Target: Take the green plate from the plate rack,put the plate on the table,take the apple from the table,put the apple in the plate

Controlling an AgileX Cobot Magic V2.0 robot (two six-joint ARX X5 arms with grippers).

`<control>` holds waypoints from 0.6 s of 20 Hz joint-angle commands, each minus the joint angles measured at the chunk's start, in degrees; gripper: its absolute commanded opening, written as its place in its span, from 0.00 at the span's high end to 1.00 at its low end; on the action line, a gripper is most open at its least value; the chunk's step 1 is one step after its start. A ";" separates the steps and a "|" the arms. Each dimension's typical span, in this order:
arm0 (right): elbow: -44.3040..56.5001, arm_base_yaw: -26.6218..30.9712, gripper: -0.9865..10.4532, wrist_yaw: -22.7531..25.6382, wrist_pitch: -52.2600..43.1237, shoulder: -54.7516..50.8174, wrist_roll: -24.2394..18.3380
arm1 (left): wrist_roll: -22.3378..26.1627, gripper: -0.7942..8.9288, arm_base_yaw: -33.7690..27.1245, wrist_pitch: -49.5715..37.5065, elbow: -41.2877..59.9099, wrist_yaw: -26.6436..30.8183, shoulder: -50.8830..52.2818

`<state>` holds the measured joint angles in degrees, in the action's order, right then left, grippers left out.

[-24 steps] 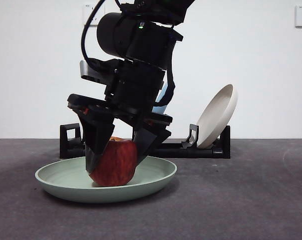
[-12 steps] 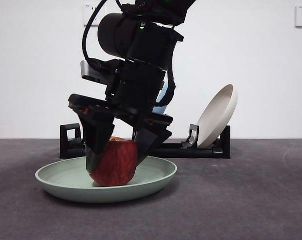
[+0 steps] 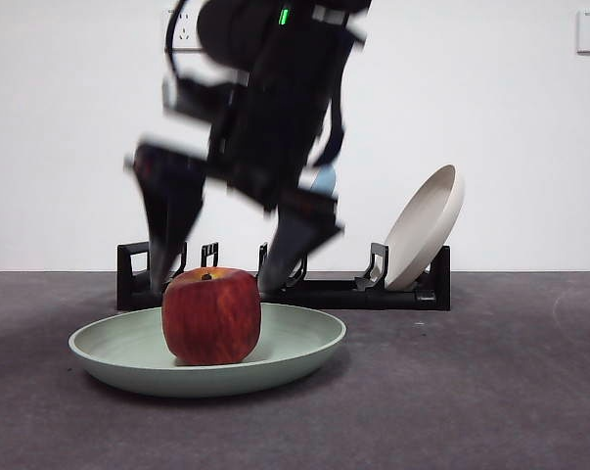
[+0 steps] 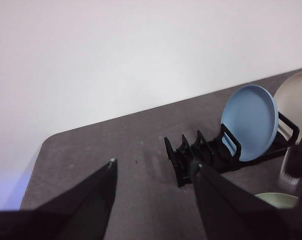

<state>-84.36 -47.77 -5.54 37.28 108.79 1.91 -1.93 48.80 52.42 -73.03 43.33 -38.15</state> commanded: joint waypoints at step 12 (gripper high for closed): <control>-0.46 5.01 0.57 6.12 7.82 -22.95 -4.66 | 6.56 0.79 -0.15 -3.04 0.37 -9.57 -12.46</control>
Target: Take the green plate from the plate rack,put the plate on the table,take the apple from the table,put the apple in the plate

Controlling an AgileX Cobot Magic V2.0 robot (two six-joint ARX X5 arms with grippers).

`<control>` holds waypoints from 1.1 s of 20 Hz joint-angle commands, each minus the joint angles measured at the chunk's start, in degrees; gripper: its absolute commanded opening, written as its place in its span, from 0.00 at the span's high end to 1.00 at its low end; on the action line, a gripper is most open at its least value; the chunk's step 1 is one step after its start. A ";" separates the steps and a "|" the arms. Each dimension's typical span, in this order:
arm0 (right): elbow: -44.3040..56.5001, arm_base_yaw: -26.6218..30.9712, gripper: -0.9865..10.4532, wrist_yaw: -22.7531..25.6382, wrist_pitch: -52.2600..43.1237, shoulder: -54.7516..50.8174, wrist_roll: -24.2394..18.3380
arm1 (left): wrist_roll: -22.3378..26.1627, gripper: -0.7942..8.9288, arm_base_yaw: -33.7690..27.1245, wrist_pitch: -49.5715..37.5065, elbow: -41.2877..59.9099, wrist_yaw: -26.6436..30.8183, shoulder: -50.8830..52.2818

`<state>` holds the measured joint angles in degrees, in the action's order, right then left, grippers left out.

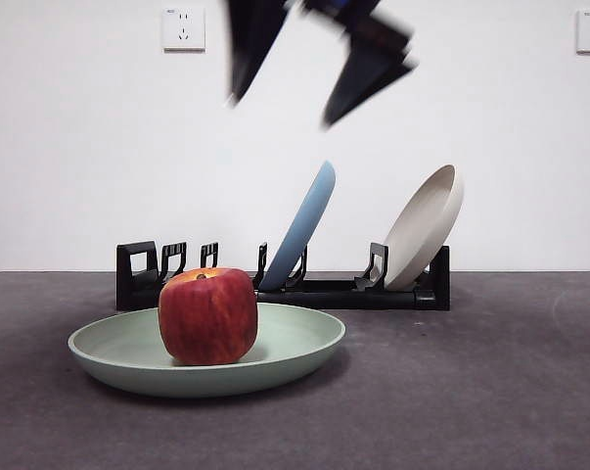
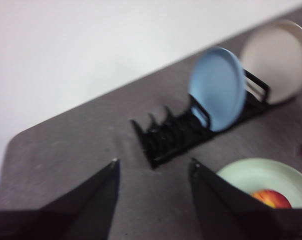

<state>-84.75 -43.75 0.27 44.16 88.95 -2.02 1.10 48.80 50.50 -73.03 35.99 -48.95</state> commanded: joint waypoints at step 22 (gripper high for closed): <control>37.09 11.47 0.93 0.11 -17.70 -37.42 2.23 | 1.70 0.93 -9.81 -42.49 32.68 -24.28 -2.64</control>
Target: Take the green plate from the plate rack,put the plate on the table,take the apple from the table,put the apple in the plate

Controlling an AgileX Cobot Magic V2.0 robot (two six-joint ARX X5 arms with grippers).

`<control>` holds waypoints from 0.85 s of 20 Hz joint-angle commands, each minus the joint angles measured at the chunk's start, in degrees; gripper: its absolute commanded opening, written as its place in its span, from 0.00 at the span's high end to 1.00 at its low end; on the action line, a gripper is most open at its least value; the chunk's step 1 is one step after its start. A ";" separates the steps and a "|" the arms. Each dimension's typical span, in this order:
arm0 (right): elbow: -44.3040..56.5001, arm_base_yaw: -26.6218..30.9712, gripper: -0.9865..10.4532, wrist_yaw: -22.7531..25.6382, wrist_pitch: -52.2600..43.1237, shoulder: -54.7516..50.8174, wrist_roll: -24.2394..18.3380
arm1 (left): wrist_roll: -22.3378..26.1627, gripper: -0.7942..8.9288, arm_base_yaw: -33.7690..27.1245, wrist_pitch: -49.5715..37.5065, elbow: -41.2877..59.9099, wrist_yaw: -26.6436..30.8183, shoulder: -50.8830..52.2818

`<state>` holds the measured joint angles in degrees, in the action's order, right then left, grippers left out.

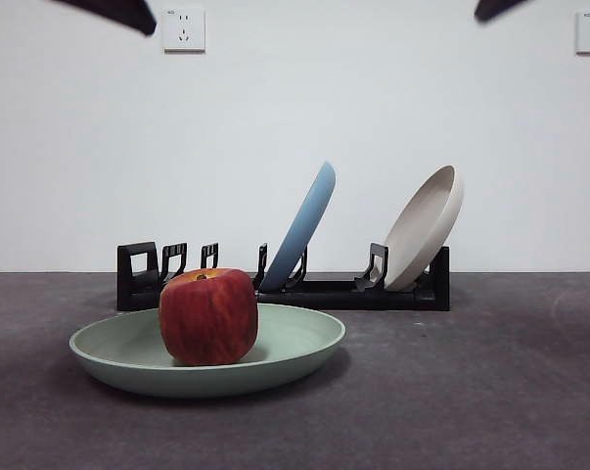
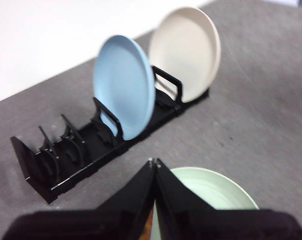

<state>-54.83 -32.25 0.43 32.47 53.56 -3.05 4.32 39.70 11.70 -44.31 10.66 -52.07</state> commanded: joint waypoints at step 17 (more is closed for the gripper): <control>31.21 -0.07 0.93 4.46 -28.35 -7.61 10.49 | -8.63 0.92 -3.10 -12.13 19.12 4.22 3.37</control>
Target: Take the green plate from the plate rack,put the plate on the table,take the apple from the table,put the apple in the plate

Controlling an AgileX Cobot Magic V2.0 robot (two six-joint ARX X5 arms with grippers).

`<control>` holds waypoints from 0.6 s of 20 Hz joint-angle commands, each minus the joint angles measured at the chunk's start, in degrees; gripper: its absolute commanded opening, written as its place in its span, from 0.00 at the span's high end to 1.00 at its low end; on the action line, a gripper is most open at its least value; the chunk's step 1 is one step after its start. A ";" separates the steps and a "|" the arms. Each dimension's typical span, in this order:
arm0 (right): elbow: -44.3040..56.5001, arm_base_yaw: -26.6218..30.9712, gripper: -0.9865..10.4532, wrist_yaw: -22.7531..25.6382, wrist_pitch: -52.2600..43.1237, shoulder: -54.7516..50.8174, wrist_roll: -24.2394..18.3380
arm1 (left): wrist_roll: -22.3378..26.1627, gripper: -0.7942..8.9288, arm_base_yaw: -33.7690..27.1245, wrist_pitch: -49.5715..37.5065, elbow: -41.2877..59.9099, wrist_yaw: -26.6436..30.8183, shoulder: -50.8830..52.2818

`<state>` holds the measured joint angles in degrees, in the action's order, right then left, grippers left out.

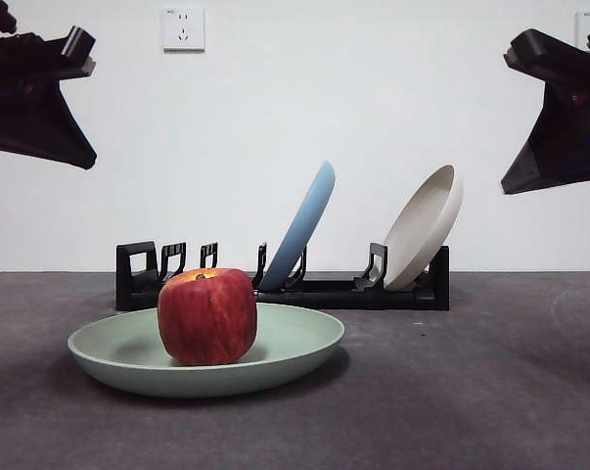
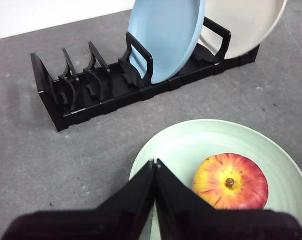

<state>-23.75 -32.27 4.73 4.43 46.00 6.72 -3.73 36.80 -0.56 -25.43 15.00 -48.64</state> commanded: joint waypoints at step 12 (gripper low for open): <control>0.13 -0.04 0.93 0.15 -0.28 -0.04 0.72 | -0.59 0.92 -6.58 4.98 0.24 -0.35 17.94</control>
<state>-23.75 -32.27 4.73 4.54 46.00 6.90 -3.73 30.61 4.69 -25.43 14.76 -31.22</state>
